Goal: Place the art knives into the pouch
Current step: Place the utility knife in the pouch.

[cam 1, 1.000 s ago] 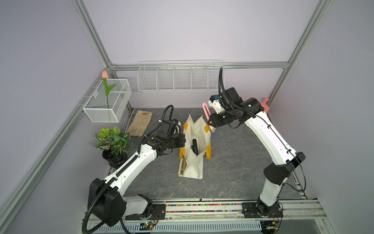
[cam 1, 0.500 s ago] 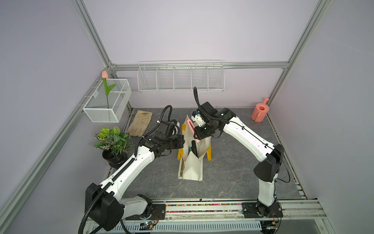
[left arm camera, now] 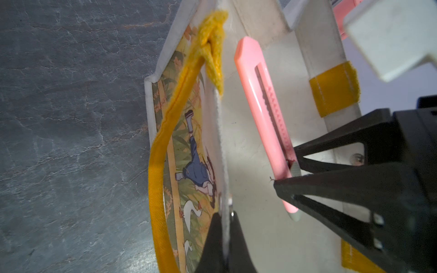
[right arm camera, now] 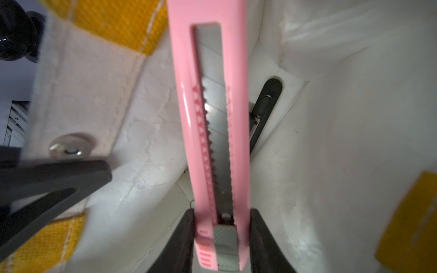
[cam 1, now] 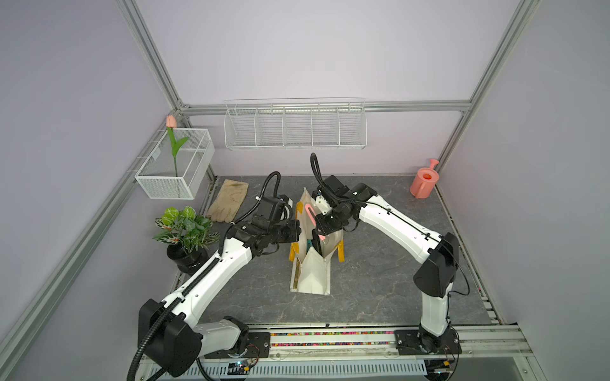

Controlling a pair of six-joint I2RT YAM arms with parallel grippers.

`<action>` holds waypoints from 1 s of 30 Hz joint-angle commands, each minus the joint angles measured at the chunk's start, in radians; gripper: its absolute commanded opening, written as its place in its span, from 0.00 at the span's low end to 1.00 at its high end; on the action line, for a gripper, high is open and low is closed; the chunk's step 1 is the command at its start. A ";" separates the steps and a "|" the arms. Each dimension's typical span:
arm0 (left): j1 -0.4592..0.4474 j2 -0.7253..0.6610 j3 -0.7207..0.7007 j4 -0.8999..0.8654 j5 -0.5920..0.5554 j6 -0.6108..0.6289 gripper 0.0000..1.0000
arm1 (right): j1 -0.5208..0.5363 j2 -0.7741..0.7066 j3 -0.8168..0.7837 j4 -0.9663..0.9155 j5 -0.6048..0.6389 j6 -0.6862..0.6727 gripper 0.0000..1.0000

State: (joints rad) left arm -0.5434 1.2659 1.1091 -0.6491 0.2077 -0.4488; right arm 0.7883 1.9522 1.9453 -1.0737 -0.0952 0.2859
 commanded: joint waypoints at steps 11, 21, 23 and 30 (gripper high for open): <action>0.002 -0.010 0.025 -0.012 0.006 0.003 0.00 | 0.006 -0.092 0.027 0.006 0.037 0.006 0.56; 0.001 -0.013 0.015 -0.007 0.008 0.002 0.00 | 0.004 -0.186 0.020 -0.084 0.185 0.000 0.59; 0.001 -0.012 0.017 -0.009 0.010 0.001 0.00 | 0.000 -0.200 -0.007 -0.091 0.208 0.002 0.59; 0.002 -0.021 0.018 -0.014 0.006 0.001 0.00 | -0.024 -0.260 -0.133 -0.041 0.207 0.021 0.58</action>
State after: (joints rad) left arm -0.5434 1.2659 1.1091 -0.6491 0.2100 -0.4488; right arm 0.7799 1.7237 1.8576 -1.1130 0.0925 0.2920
